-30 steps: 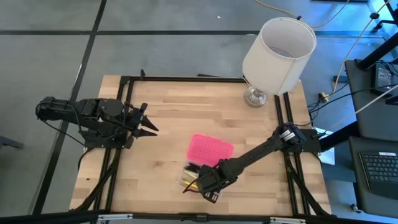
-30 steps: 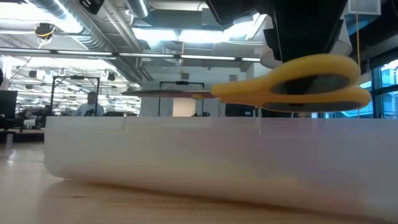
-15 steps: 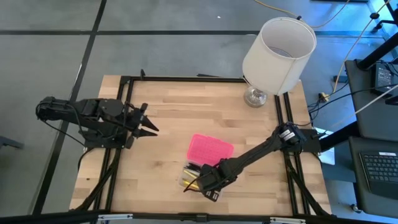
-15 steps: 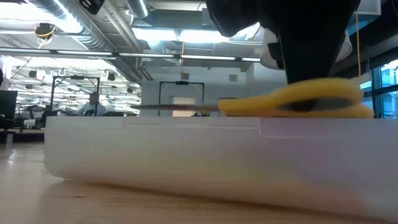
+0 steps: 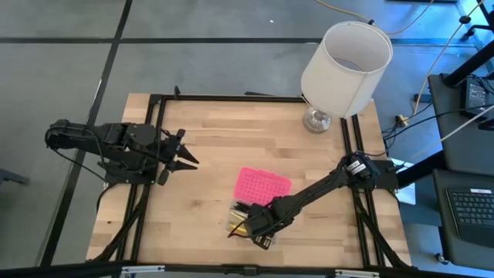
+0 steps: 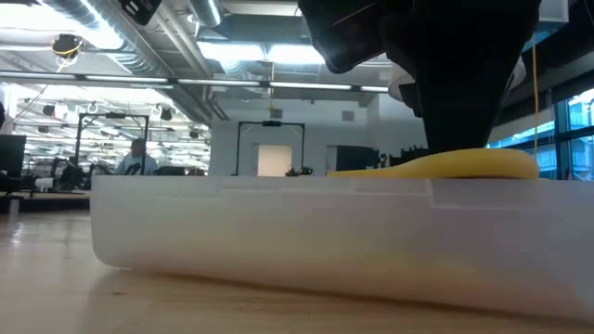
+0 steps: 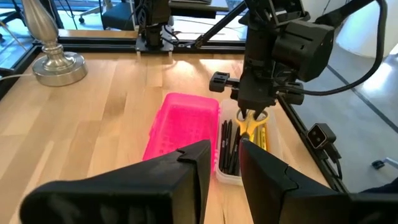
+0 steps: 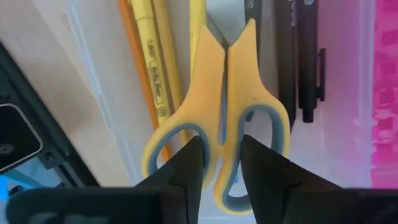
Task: Pick & place school supplies into a supply box
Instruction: Put the yellow scissors into the pink supply box, then close the pink supply box
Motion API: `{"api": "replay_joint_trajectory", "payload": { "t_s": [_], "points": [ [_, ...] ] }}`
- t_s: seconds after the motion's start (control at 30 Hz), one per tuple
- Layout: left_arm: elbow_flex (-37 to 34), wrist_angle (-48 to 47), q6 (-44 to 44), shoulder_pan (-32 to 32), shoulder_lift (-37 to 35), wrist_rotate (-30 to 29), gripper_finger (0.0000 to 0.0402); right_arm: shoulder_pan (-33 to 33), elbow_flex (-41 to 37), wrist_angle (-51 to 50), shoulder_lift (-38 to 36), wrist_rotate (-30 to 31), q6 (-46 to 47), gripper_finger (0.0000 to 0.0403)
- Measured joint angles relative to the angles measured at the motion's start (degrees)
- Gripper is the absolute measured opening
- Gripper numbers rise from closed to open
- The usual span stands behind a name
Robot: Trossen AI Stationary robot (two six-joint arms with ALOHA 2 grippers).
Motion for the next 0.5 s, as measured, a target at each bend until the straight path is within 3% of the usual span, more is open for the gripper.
{"api": "replay_joint_trajectory", "payload": {
  "t_s": [0.37,0.5],
  "points": [
    [0.00,0.07,-0.29,-0.01,2.06,-0.06,0.0081,-0.01,0.00,0.10,0.00,-1.03,0.43,0.0146],
    [0.00,0.72,-1.98,0.01,4.14,-0.15,0.0081,-0.33,-0.07,-0.18,-1.42,-0.97,4.91,0.0156]
  ]
}}
